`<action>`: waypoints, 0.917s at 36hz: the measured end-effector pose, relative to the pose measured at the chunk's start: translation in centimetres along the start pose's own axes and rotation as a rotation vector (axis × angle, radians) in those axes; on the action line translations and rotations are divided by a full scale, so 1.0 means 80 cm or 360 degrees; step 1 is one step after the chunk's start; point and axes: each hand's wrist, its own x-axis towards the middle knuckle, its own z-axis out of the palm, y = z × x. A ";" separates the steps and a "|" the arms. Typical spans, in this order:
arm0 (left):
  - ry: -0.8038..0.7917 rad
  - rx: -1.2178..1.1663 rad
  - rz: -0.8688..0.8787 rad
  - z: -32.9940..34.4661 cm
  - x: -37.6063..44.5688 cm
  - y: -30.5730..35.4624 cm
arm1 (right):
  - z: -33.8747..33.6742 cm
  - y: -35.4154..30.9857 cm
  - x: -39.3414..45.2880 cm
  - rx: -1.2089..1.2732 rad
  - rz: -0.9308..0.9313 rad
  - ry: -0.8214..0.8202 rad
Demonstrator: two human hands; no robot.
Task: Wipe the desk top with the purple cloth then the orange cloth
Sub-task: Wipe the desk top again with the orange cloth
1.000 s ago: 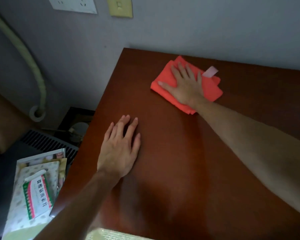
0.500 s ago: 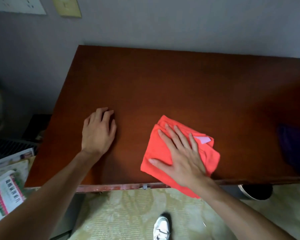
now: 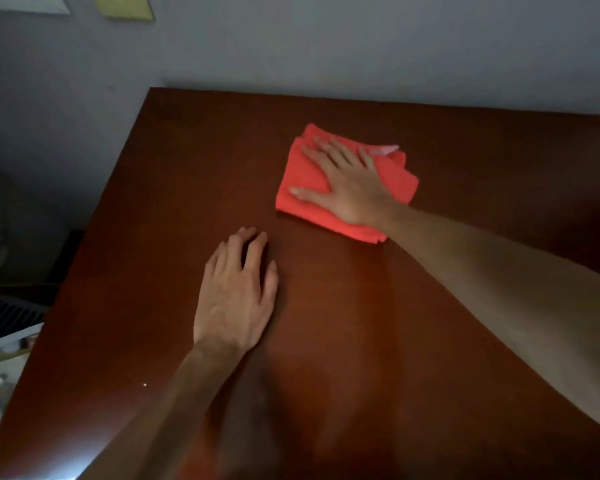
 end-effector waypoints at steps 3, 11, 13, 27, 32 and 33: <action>-0.0023 0.0077 0.0006 0.000 0.001 0.002 | -0.001 0.017 0.076 0.0032 0.0089 0.0044; -0.0098 0.0133 0.0004 0.001 0.002 0.002 | -0.010 0.042 0.156 0.0019 0.0139 0.0081; -0.0100 0.0128 0.0003 0.001 0.001 0.002 | -0.010 0.042 0.153 0.0012 0.0150 0.0056; -0.0124 0.0133 0.0015 -0.004 0.002 0.003 | -0.008 0.002 -0.166 0.0026 0.0236 -0.0037; -0.0085 0.0191 0.0048 -0.004 -0.002 0.010 | 0.009 -0.024 -0.345 -0.0042 0.0326 0.0107; -0.0094 0.0212 0.0048 -0.006 -0.003 0.014 | 0.011 -0.029 -0.366 -0.0047 0.0367 0.0144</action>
